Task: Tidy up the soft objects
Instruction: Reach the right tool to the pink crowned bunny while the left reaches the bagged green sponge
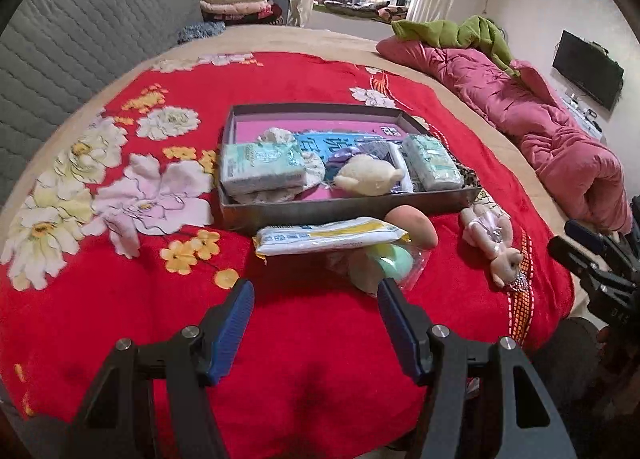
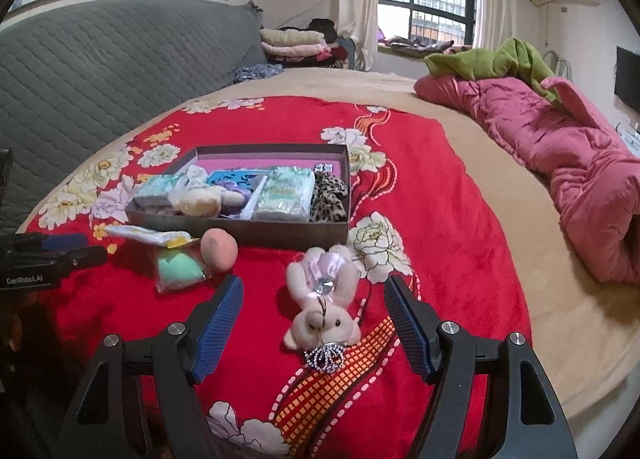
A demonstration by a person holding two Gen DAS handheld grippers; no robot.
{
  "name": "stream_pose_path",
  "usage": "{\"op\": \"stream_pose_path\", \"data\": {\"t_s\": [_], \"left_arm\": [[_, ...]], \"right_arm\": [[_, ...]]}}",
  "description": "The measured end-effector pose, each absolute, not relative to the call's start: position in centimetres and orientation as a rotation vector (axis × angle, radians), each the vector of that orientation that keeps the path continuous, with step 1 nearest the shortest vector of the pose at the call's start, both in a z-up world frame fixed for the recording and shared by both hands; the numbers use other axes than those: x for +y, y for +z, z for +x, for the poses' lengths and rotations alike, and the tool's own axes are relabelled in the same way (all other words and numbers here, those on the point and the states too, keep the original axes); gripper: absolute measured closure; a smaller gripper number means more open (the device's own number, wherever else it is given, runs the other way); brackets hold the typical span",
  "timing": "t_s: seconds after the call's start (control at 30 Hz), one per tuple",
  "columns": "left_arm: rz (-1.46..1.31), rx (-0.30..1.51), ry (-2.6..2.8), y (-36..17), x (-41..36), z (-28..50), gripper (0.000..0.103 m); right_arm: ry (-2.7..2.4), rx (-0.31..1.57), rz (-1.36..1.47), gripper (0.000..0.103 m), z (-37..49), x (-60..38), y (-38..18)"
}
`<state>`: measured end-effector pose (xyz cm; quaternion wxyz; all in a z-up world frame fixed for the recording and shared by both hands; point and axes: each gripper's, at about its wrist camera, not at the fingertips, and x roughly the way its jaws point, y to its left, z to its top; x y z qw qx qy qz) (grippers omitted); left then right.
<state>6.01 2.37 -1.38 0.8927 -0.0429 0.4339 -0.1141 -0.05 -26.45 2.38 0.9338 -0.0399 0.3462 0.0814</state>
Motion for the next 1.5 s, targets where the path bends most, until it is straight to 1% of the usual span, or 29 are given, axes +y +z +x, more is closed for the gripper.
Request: {"op": "stream_pose_path", "data": {"t_s": [0.13, 0.3, 0.7, 0.9, 1.23, 1.27, 1.3, 1.37, 1.4, 1.5], "left_arm": [[-0.168, 0.958, -0.303, -2.4, 1.7, 6.2, 0.039], [-0.18, 1.014, -0.361, -4.2, -0.9, 6.9, 0.039], [-0.212, 1.03, -0.349, -6.4, -2.3, 10.1, 0.039], [-0.188, 1.027, -0.345, -7.0, -3.1, 11.1, 0.039], [-0.184, 1.026, -0.351, -7.6, -3.6, 12.0, 0.04], [-0.19, 1.026, -0.354, -7.6, -3.6, 12.1, 0.041], [-0.195, 1.027, -0.358, -7.6, -3.7, 12.3, 0.041], [-0.204, 1.025, -0.364, -7.6, -3.7, 12.4, 0.044], [-0.209, 1.025, -0.371, -7.6, -3.8, 12.5, 0.046], [-0.205, 1.015, -0.382, -7.5, -4.0, 12.6, 0.048]], "right_arm": [[0.164, 0.717, -0.071, 0.029, 0.3, -26.6, 2.0], [0.169, 0.732, -0.055, 0.029, 0.9, -26.7, 1.3], [0.153, 0.807, -0.003, 0.029, 3.2, -27.8, -2.1], [0.124, 0.853, -0.033, 0.029, 4.9, -27.6, -4.3], [0.135, 0.857, -0.051, 0.029, 6.3, -26.9, -5.7], [0.138, 0.856, -0.05, 0.031, 6.3, -26.9, -5.8], [0.14, 0.856, -0.051, 0.037, 6.4, -26.9, -5.9], [0.145, 0.858, -0.052, 0.042, 6.5, -26.9, -6.0], [0.152, 0.856, -0.048, 0.046, 6.6, -26.9, -6.0], [0.166, 0.848, -0.058, 0.054, 6.5, -26.8, -5.9]]}}
